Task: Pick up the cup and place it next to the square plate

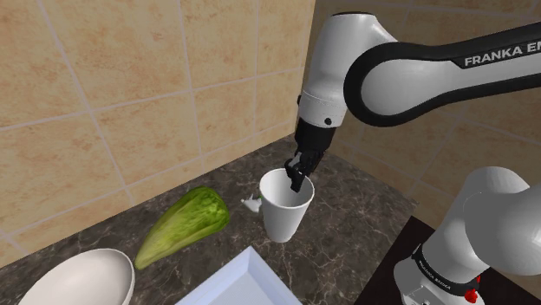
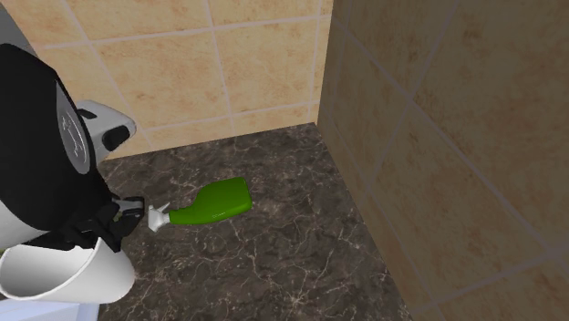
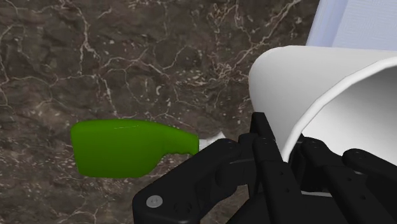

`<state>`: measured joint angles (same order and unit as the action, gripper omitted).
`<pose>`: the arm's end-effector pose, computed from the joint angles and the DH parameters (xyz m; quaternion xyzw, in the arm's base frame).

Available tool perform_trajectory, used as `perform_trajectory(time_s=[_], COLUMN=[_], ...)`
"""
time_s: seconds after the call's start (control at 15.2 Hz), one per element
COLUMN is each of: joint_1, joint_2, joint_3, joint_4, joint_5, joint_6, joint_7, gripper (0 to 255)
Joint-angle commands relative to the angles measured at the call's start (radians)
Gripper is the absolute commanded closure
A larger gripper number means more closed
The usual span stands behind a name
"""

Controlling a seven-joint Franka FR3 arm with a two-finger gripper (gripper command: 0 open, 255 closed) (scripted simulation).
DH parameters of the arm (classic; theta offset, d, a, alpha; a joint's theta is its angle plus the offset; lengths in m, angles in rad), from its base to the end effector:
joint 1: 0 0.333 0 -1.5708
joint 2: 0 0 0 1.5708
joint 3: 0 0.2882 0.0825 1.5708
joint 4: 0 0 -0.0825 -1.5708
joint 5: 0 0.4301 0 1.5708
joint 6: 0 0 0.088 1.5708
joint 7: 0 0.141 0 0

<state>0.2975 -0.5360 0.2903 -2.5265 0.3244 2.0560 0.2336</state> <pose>0.3662 0.2636 0.3792 -0.9932 -0.0870 0.0012 0.0773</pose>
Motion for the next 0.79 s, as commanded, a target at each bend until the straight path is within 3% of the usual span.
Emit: perform_trajectory(time_s=[0.0, 0.73], joint_1=[0.001, 0.009], joint_2=[0.009, 0.089], joint_3=[0.004, 0.030], joint_4=[-0.019, -0.121], joint_5=[0.004, 0.033], joint_6=[0.028, 0.209], joint_7=[-0.004, -0.030], gripper=[255, 255])
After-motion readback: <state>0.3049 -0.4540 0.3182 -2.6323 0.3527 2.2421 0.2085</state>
